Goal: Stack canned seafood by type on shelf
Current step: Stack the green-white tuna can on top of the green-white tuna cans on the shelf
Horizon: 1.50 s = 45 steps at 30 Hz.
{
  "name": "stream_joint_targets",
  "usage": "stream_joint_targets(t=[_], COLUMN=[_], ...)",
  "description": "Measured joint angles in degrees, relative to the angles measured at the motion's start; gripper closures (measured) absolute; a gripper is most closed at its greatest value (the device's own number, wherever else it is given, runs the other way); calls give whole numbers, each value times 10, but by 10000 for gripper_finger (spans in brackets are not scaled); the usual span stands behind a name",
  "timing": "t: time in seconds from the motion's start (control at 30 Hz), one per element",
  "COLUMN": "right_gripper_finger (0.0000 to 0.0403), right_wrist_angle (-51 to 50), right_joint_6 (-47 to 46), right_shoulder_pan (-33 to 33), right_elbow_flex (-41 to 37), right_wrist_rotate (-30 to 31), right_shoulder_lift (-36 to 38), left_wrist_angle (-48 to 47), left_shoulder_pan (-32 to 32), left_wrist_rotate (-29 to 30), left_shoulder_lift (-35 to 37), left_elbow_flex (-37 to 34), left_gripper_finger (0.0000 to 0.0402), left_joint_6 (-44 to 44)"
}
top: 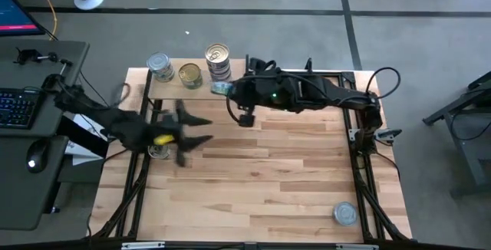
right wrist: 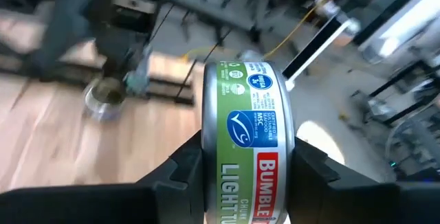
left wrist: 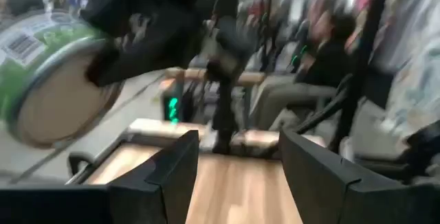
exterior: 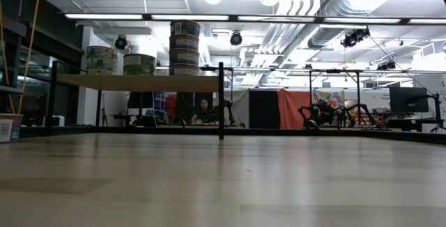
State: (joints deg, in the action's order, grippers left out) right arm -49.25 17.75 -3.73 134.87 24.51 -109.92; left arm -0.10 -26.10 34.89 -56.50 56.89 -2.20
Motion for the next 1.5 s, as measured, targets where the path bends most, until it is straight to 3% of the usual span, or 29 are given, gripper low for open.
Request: stream_joint_targets(t=[0.13,0.27,0.4,0.6,0.8,1.0,1.17,1.33,1.5], right_gripper_finger=[280,284,284,281,281,280,280,280,280], right_wrist_angle=[-105,-176,-177,-178,-169,-137,-100,-92,-90], right_joint_6=[-24,-22,7,27,41,59,81,82,114], right_shoulder_pan=[-1,2,12,16,9,7,6,3,-2], right_elbow_flex=[0,0,0,0,0,0,0,0,0], right_wrist_rotate=[-10,-15,-71,-132,-97,-81,-85,-114,-112], right_shoulder_lift=[25,51,70,73,73,69,67,68,64], left_wrist_angle=[13,-42,-115,-159,-200,-214,-238,-246,-244], left_shoulder_pan=[46,66,82,94,103,104,118,131,137], left_wrist_rotate=[-7,30,71,117,155,124,59,76,49], left_shoulder_lift=[-44,-68,-106,-178,-203,-182,-169,-168,-168], left_elbow_flex=[51,105,148,215,270,281,281,281,281], left_gripper_finger=[202,197,189,167,137,115,112,112,112], left_joint_6=[18,121,203,193,203,185,145,149,149])
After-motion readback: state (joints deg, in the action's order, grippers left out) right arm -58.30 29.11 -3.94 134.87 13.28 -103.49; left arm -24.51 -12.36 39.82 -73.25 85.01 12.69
